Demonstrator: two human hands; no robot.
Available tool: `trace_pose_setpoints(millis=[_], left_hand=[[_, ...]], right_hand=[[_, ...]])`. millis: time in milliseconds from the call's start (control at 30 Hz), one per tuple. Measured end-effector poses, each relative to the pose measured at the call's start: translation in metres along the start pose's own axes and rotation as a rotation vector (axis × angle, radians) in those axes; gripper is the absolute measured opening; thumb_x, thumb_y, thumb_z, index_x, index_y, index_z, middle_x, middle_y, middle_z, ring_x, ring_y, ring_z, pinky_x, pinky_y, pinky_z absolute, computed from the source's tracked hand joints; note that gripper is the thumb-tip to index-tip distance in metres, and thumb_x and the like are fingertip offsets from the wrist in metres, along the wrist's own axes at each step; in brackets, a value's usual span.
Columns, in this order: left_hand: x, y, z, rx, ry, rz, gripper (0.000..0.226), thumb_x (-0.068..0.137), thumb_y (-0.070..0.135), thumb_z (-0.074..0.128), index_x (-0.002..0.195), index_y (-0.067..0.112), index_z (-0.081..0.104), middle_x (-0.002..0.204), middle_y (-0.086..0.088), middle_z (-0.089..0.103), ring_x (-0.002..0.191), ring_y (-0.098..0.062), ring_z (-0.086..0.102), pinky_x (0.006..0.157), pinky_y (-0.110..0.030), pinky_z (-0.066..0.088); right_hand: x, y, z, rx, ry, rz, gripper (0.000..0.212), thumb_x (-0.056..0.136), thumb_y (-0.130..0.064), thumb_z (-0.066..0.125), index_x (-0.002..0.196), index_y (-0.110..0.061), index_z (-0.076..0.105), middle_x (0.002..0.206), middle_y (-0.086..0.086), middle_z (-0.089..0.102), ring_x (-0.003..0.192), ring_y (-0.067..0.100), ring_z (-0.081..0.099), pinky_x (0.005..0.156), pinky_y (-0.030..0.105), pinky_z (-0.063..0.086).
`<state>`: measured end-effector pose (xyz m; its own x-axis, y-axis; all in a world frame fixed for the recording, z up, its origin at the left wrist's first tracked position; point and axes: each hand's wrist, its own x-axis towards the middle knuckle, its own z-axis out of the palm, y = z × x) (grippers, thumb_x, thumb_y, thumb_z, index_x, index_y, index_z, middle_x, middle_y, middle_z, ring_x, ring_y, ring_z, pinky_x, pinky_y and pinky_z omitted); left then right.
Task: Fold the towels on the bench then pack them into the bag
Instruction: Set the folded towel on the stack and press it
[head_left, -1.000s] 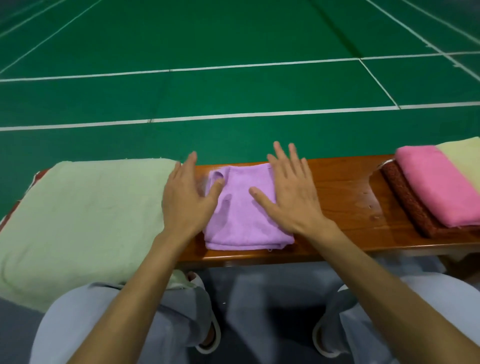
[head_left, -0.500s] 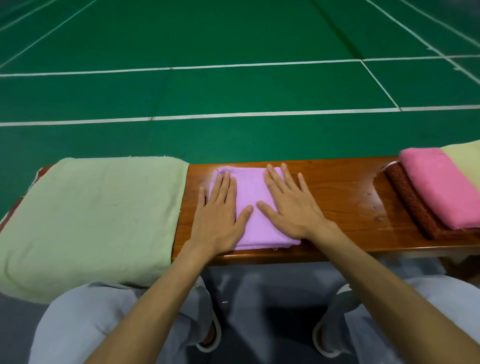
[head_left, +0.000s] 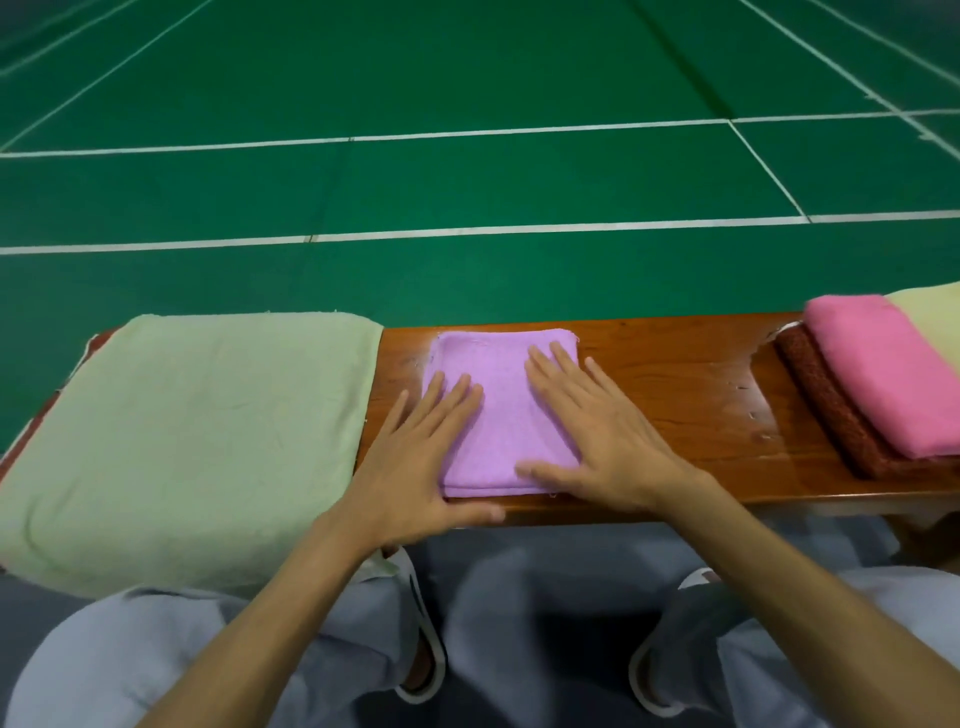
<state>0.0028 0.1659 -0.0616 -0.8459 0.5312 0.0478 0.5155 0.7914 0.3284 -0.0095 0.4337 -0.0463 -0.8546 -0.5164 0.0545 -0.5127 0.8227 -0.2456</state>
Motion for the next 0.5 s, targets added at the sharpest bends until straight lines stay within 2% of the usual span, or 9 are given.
trace_pose_setpoints(millis=[67, 100, 167, 233, 300, 367, 433, 500], left_hand=[[-0.015, -0.007, 0.006, 0.046, 0.023, 0.056, 0.119, 0.075, 0.087, 0.061, 0.165, 0.030, 0.007, 0.172, 0.011, -0.001, 0.158, -0.013, -0.009, 0.128, -0.045, 0.000], [-0.021, -0.011, 0.009, 0.052, 0.048, 0.064, 0.116, 0.075, 0.079, 0.068, 0.165, 0.030, 0.011, 0.172, 0.010, 0.005, 0.159, -0.014, -0.005, 0.128, -0.047, 0.006], [-0.029, -0.014, 0.013, 0.034, 0.114, 0.069, 0.107, 0.073, 0.064, 0.079, 0.161, 0.028, 0.029, 0.169, 0.008, 0.024, 0.158, -0.017, 0.013, 0.125, -0.049, 0.023], [-0.031, -0.014, 0.010, 0.018, 0.181, 0.102, 0.091, 0.069, 0.051, 0.086, 0.150, 0.024, 0.052, 0.157, 0.007, 0.047, 0.148, -0.023, 0.040, 0.113, -0.050, 0.040], [-0.029, -0.010, 0.003, 0.006, 0.211, 0.122, 0.072, 0.064, 0.036, 0.086, 0.133, 0.025, 0.069, 0.141, 0.011, 0.063, 0.124, -0.022, 0.057, 0.095, -0.048, 0.051], [-0.027, -0.005, -0.006, -0.058, 0.227, 0.106, 0.051, 0.064, 0.030, 0.075, 0.115, 0.031, 0.078, 0.122, 0.017, 0.072, 0.105, -0.015, 0.059, 0.080, -0.047, 0.052], [-0.024, -0.003, -0.016, -0.225, 0.222, 0.039, 0.037, 0.071, 0.034, 0.065, 0.106, 0.035, 0.080, 0.102, 0.019, 0.070, 0.097, -0.010, 0.058, 0.077, -0.044, 0.052], [-0.021, -0.003, -0.024, -0.451, 0.173, -0.033, 0.030, 0.081, 0.041, 0.065, 0.107, 0.034, 0.079, 0.095, 0.015, 0.066, 0.097, -0.011, 0.060, 0.082, -0.039, 0.053]], right_hand=[[-0.019, -0.006, 0.009, -0.069, -0.093, -0.053, 0.118, 0.082, -0.083, 0.048, 0.164, -0.014, -0.001, 0.170, 0.001, -0.010, 0.156, 0.017, -0.017, 0.128, 0.041, -0.003], [-0.027, -0.006, 0.016, -0.106, -0.098, -0.070, 0.121, 0.080, -0.076, 0.060, 0.164, -0.013, 0.001, 0.171, 0.003, -0.008, 0.157, 0.019, -0.014, 0.128, 0.042, -0.001], [-0.038, -0.005, 0.025, -0.140, -0.049, -0.064, 0.119, 0.073, -0.054, 0.081, 0.163, -0.011, 0.016, 0.170, 0.008, 0.009, 0.158, 0.025, 0.003, 0.127, 0.046, 0.012], [-0.043, -0.006, 0.023, -0.139, 0.013, -0.074, 0.105, 0.067, -0.041, 0.090, 0.155, -0.011, 0.041, 0.162, 0.010, 0.036, 0.152, 0.028, 0.030, 0.122, 0.049, 0.030], [-0.047, -0.007, 0.015, -0.141, 0.059, -0.114, 0.083, 0.060, -0.034, 0.094, 0.135, -0.015, 0.065, 0.145, 0.008, 0.059, 0.138, 0.029, 0.053, 0.111, 0.049, 0.045], [-0.050, -0.005, 0.006, -0.071, 0.095, -0.127, 0.062, 0.056, -0.026, 0.094, 0.115, -0.020, 0.077, 0.129, 0.004, 0.071, 0.125, 0.028, 0.064, 0.101, 0.048, 0.054], [-0.052, -0.001, -0.008, 0.096, 0.085, -0.075, 0.044, 0.062, -0.025, 0.085, 0.106, -0.023, 0.081, 0.119, 0.000, 0.075, 0.121, 0.023, 0.067, 0.095, 0.045, 0.058], [-0.050, 0.004, -0.024, 0.318, 0.051, 0.043, 0.028, 0.075, -0.032, 0.071, 0.100, -0.023, 0.081, 0.105, -0.001, 0.078, 0.105, 0.017, 0.072, 0.084, 0.041, 0.060]])
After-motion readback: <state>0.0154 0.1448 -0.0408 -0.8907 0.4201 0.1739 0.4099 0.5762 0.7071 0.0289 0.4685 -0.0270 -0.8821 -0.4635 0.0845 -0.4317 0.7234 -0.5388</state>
